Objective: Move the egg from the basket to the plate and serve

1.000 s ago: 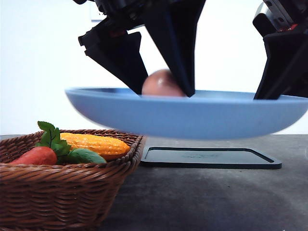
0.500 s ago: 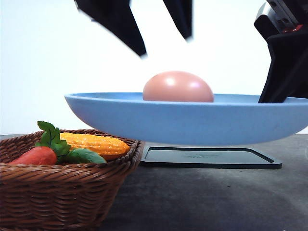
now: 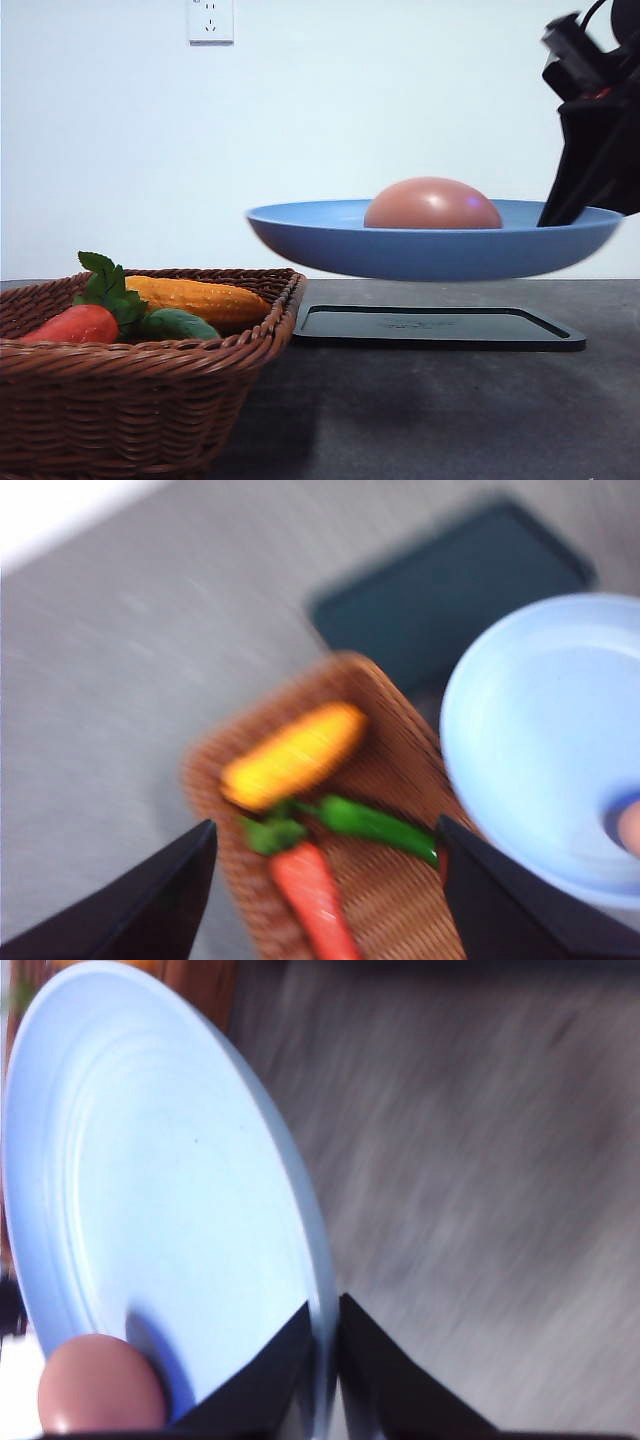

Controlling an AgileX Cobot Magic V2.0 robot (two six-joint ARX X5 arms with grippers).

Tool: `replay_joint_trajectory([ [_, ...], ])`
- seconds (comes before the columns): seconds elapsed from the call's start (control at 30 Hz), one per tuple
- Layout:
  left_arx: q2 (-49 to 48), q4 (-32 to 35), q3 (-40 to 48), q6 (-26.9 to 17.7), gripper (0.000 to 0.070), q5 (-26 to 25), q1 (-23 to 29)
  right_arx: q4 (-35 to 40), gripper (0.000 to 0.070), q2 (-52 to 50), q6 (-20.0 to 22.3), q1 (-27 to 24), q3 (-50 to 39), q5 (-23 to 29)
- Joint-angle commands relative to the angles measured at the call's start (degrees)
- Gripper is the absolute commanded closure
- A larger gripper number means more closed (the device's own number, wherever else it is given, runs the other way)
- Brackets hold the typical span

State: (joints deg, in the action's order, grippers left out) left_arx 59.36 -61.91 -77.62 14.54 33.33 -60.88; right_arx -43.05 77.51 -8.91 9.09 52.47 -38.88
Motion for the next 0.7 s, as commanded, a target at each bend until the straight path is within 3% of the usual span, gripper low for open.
replay_joint_trajectory([
  [0.0, -1.3, 0.1, -1.3, 0.5, 0.0258, 1.7, -0.6, 0.6, 0.0700, 3.9, 2.0, -0.7, 3.3, -0.7],
  [0.27, -8.8, -0.2, -1.3, 1.4, 0.0259, 2.0, -0.6, 3.0, 0.0700, 21.8, 2.5, -4.1, 17.9, 0.1],
  [0.67, -11.1, -0.3, -1.3, 1.9, 0.0259, 3.6, -0.6, 3.5, 0.0700, 41.8, -2.5, -7.1, 35.7, -0.1],
])
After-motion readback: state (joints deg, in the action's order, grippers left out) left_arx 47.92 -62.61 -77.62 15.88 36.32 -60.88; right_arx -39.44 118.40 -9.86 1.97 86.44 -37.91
